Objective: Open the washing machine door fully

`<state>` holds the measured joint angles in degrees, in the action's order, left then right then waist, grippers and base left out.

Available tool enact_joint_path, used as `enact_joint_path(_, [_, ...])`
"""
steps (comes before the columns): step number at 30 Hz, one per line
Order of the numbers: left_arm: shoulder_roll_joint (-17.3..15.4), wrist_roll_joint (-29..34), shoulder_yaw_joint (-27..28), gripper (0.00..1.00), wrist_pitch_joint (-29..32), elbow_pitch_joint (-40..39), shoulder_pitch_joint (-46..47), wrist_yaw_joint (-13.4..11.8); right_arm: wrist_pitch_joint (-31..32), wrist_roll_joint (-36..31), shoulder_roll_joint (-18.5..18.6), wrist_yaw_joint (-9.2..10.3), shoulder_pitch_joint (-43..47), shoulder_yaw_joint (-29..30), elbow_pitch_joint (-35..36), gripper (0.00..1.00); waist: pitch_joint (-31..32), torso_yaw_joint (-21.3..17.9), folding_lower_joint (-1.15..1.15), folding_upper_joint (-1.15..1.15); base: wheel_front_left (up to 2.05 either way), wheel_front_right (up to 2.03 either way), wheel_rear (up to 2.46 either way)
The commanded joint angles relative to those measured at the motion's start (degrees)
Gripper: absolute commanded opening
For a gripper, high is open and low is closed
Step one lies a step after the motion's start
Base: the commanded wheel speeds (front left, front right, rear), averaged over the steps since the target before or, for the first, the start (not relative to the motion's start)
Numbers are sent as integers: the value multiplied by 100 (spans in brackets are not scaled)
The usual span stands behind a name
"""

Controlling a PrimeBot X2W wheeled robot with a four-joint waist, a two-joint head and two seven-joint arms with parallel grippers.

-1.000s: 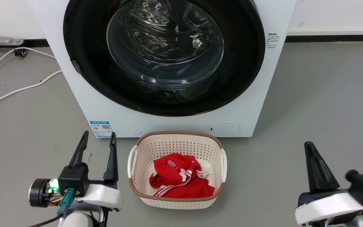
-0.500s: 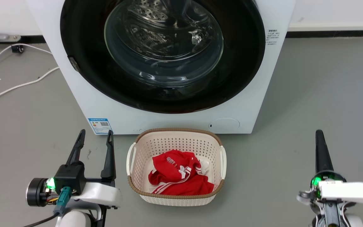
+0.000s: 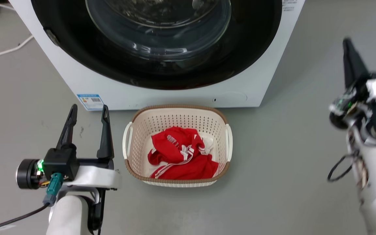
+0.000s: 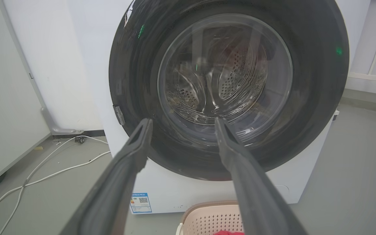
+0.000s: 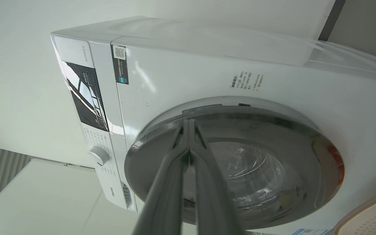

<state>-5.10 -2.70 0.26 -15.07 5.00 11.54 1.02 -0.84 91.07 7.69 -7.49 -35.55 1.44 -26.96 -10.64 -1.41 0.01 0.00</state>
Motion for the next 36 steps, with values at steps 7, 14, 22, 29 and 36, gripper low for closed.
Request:
enact_joint_path(7, [39,34,-13,100,-14,-128,421,74,678,-92,586,0,-1915,-237,-1273,0,-611,118,-1,0,0,0,0])
enact_joint_path(14, [84,48,-55,100,-14,-217,728,122,1426,-382,857,0,-3597,-639,-2414,0,-993,205,-1,0,0,0,0])
enact_joint_path(22, [106,52,0,100,-14,-370,926,158,2222,-876,728,0,-4820,-1207,-3320,0,-1336,223,-1,0,0,0,0])
enact_joint_path(29, [131,86,-23,100,-14,-415,1066,172,2613,-1192,590,0,-5378,-1497,-3805,0,-1583,262,-1,0,0,0,0])
enact_joint_path(36, [151,126,-66,100,-14,-413,1135,174,2968,-1293,484,0,-5516,-1621,-3914,0,-1673,281,-1,0,0,0,0])
